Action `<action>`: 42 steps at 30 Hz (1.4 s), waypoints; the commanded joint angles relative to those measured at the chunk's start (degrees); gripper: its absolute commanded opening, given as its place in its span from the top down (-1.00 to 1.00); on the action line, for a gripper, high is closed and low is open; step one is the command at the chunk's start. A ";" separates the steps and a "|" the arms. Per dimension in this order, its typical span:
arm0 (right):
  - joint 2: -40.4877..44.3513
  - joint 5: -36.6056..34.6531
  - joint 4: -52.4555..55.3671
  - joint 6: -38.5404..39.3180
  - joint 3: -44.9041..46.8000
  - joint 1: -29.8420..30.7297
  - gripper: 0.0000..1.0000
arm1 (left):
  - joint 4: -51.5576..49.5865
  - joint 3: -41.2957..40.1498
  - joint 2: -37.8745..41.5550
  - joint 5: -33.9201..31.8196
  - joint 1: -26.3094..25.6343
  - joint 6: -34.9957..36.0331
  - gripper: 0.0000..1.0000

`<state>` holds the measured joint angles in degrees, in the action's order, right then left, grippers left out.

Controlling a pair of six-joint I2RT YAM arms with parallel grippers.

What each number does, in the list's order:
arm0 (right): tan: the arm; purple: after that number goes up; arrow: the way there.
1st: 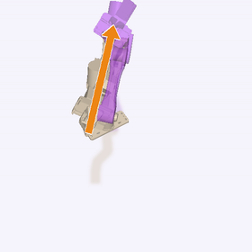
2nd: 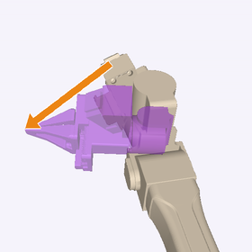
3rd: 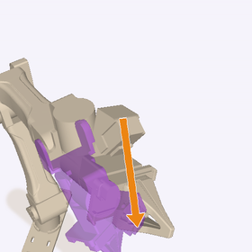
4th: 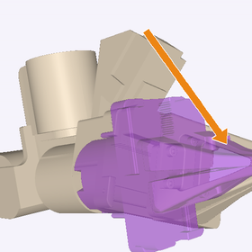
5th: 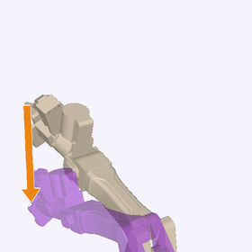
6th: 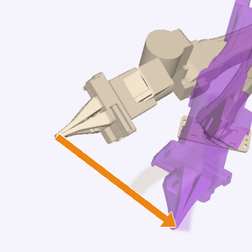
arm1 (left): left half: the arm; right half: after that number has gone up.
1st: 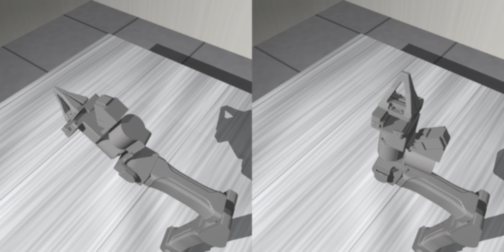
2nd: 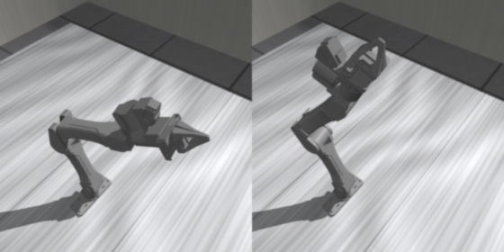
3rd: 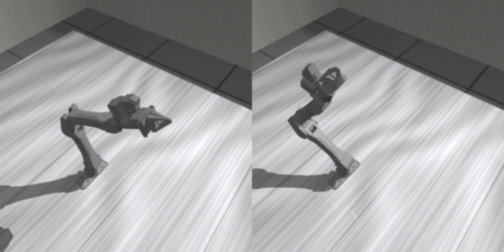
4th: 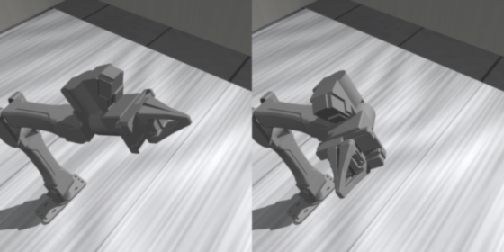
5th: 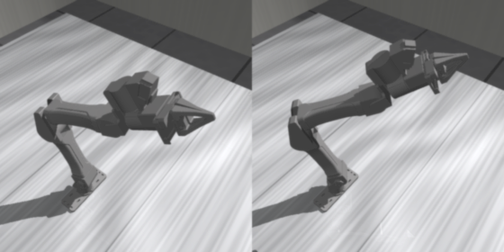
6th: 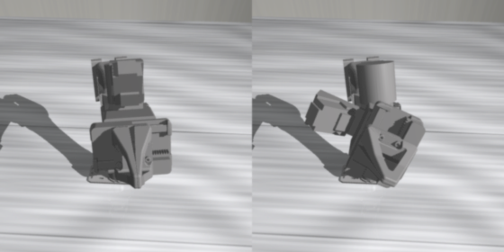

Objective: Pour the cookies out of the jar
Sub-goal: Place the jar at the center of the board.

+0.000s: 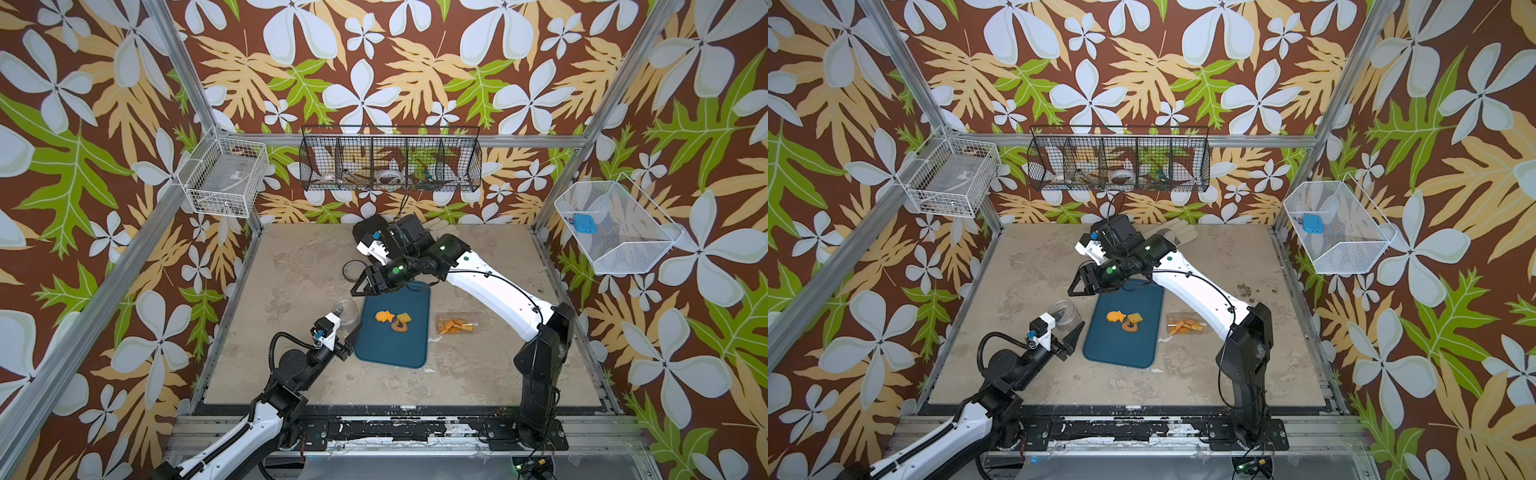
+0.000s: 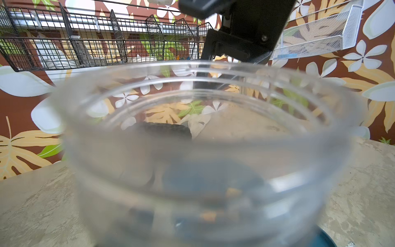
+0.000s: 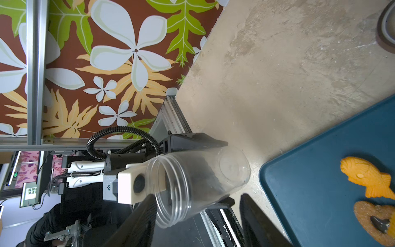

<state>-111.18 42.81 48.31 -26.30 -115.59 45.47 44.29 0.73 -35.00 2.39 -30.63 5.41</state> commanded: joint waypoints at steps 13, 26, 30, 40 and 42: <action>-8.62 -15.63 16.99 7.00 -15.10 3.59 0.28 | -2.01 0.74 0.96 -1.16 0.08 0.92 -0.23; -12.06 -15.73 20.39 9.69 -17.67 5.55 0.33 | -4.75 2.76 -0.46 -0.54 0.05 3.09 -0.23; -12.00 -17.20 19.33 8.90 -18.52 5.50 0.59 | -5.62 3.04 -0.17 -1.00 0.09 2.67 -0.39; -14.85 -21.32 16.29 8.81 -19.35 3.88 0.73 | -21.96 9.60 7.07 -7.75 0.07 -7.73 -0.99; -16.54 -23.35 15.31 9.05 -20.46 3.33 0.73 | -29.03 13.03 9.12 -8.70 0.05 -13.33 -1.00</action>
<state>-126.54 22.35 65.76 -17.63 -134.91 49.25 24.75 10.92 -27.59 -3.05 -30.63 0.40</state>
